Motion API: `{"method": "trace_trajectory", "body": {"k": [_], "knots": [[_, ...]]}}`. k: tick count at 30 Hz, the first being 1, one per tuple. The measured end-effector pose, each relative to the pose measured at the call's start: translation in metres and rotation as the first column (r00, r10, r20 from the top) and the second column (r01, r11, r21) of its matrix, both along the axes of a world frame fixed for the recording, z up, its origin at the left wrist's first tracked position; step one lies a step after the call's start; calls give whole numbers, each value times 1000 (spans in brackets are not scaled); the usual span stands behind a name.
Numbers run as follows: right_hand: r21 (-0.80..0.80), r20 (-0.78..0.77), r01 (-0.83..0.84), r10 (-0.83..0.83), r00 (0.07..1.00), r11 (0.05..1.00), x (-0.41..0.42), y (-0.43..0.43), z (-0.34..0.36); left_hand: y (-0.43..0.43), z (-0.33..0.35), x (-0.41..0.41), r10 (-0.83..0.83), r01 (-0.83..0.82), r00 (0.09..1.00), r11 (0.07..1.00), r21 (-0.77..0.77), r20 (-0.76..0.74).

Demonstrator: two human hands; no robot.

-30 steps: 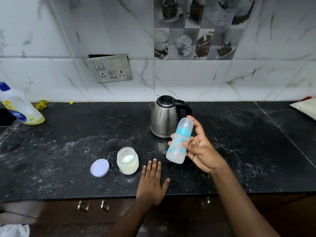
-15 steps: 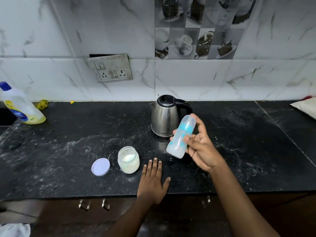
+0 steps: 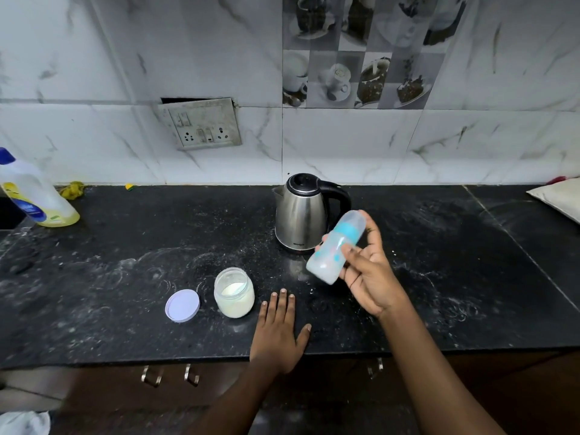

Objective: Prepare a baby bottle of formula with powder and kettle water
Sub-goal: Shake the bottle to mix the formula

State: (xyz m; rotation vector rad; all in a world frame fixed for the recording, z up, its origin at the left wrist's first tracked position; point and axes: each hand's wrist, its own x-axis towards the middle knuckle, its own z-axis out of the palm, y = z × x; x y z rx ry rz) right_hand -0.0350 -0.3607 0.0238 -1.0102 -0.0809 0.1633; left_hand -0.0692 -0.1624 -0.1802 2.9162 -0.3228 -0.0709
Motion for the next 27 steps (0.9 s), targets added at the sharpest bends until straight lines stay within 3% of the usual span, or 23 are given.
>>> {"method": "trace_trajectory", "body": {"k": [4,7,10,13,16,20,23,27], "knots": [[-41,30,-70,72,997,997,2,0,1,0,0,-1,-5,5,1000,1000,-16,-3],[42,4,32,-33,999,999,6,-2,2,0,0,0,-5,5,1000,1000,-13,-12],[-59,51,-40,43,998,997,7,-1,5,0,1,0,-5,6,1000,1000,1,-13],[-37,18,8,-7,1000,999,6,0,2,0,2,-1,-3,3,1000,1000,8,-16],[-96,20,-74,76,997,993,4,1,2,-1,3,-1,0,0,1000,1000,6,-11],[-2,-18,6,-6,1000,1000,3,3,-2,-1,2,-1,-2,2,1000,1000,5,-23],[-73,14,-66,67,998,995,2,5,-2,0,3,-1,-1,0,1000,1000,-4,-11],[-24,2,-15,15,1000,1000,0,3,-3,0,2,0,-1,1,1000,1000,0,-29]]}}
